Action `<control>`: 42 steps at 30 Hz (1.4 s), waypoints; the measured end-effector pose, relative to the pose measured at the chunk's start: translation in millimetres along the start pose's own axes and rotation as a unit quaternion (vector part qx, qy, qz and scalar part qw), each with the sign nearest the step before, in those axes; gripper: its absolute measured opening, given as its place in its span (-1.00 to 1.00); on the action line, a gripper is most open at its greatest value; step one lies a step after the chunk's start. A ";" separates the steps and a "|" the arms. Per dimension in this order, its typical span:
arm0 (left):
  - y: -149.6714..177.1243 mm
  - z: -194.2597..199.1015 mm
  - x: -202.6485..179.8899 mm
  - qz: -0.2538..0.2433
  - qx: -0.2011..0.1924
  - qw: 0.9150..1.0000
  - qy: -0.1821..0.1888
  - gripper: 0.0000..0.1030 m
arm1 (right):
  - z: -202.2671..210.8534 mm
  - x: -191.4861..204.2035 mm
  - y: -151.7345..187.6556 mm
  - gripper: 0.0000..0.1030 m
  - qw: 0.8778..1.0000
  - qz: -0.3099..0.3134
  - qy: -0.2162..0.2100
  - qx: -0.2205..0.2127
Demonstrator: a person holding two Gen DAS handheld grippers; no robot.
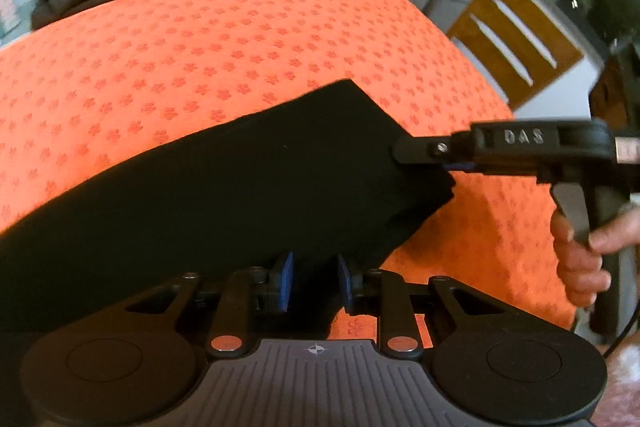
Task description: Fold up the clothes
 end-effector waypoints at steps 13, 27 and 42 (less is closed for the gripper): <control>5.9 11.6 9.3 0.050 -0.025 0.998 0.023 -0.46 | 11.6 46.2 -10.1 -0.77 0.997 0.077 -0.004 -0.017; -2.6 96.9 80.7 0.343 -0.136 0.916 0.158 0.30 | 28.7 167.8 -14.6 -0.77 0.953 0.302 -0.016 -0.019; 11.4 84.3 93.9 0.385 -0.111 0.904 0.151 0.29 | 20.7 235.5 24.8 -0.77 0.893 0.447 -0.050 0.011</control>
Point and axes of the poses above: each gripper's, at about its wrist camera, not at the fingertips, and z roughly against the way its jaws point, x to its left, y to its underside, the point moved 6 cm from there along -z, roughly the way its jaws point, and after that the axes turned 11 degrees about z, right-handed, at the moved point
